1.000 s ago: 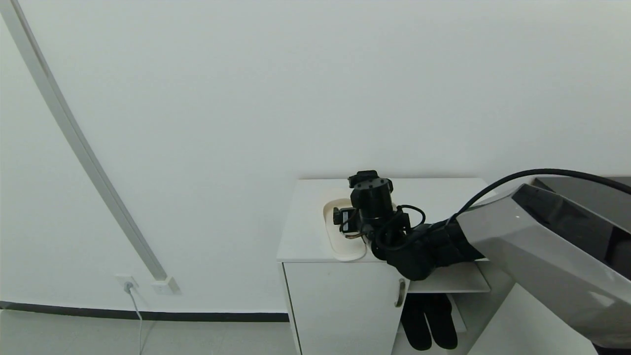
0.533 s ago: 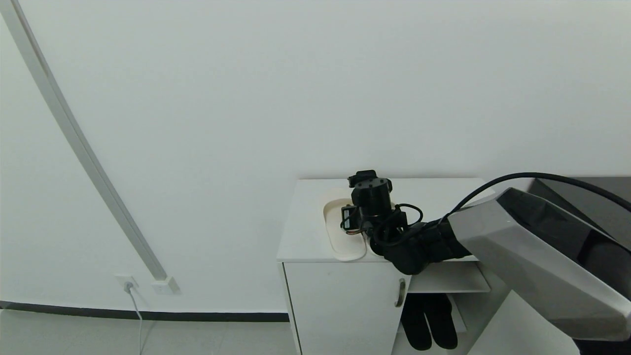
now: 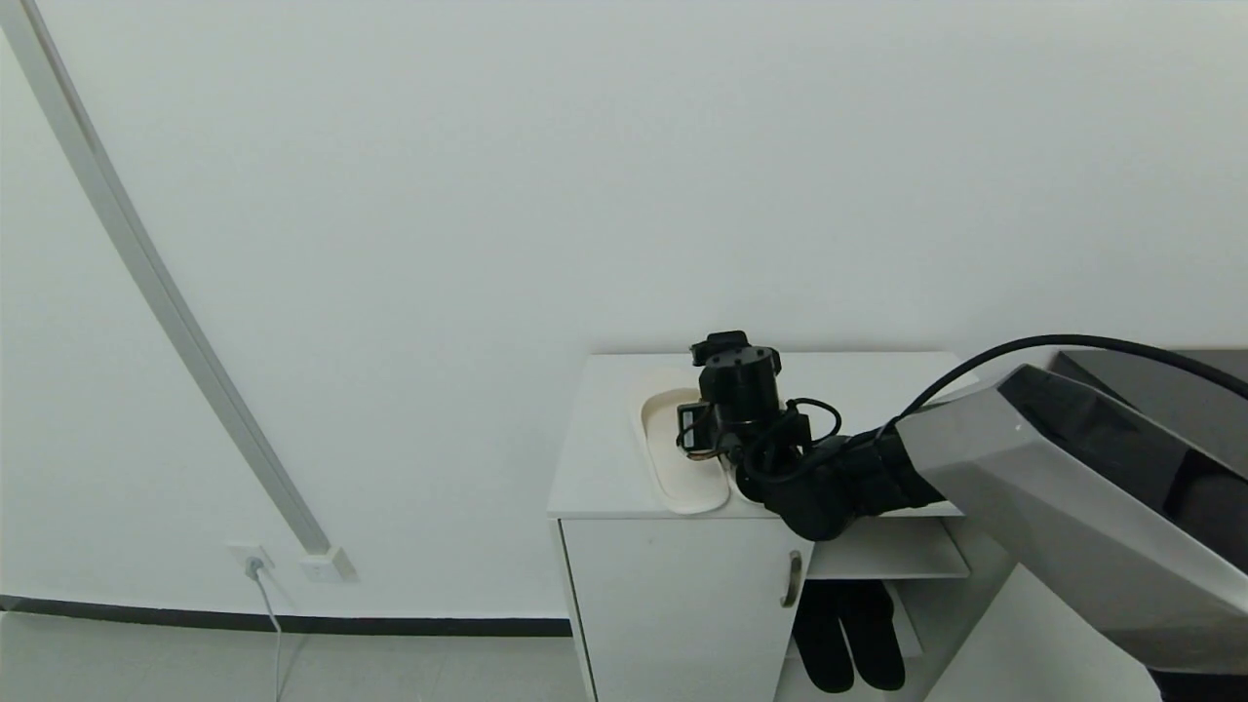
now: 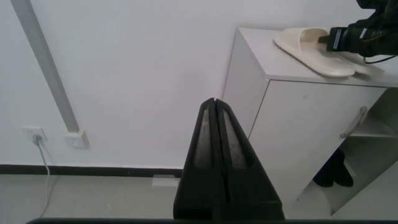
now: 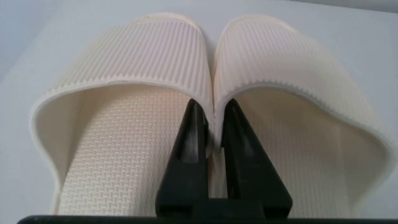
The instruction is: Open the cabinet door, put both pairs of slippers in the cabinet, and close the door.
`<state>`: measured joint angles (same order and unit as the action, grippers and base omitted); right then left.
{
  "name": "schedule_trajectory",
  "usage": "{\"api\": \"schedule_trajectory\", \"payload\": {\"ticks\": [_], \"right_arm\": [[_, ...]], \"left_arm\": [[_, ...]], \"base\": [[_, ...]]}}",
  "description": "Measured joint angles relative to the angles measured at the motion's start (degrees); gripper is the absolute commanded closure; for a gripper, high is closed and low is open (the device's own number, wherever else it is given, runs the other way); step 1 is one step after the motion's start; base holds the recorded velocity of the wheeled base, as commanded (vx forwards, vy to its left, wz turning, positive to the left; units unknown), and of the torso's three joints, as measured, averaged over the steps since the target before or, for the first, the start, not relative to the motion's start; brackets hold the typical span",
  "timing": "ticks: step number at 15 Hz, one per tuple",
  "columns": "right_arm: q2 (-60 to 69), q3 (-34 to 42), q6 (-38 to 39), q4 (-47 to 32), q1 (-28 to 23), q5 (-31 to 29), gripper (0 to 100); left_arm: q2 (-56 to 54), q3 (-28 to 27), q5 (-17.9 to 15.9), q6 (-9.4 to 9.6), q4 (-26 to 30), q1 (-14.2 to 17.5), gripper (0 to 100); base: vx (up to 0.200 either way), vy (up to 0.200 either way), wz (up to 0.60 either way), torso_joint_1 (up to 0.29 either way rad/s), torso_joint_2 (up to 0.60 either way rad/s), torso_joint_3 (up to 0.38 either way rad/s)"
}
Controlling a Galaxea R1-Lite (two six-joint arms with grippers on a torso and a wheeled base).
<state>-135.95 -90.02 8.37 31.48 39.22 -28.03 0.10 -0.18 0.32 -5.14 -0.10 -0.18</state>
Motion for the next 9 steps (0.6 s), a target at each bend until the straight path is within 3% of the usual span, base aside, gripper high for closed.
{"api": "schedule_trajectory", "payload": {"ticks": [4, 9], "right_arm": [[7.29, 10.22, 0.10, 1.94, 0.22, 4.38, 100], [23.30, 37.46, -2.66, 10.59, 0.28, 20.42, 100]], "left_arm": [[0.00, 0.00, 0.01, 0.02, 0.00, 0.00, 100], [0.00, 0.00, 0.01, 0.06, 0.00, 0.00, 100]], "base": [[0.000, 0.000, 0.00, 0.000, 0.00, 0.000], [0.000, 0.000, 0.00, 0.000, 0.00, 0.000]]}}
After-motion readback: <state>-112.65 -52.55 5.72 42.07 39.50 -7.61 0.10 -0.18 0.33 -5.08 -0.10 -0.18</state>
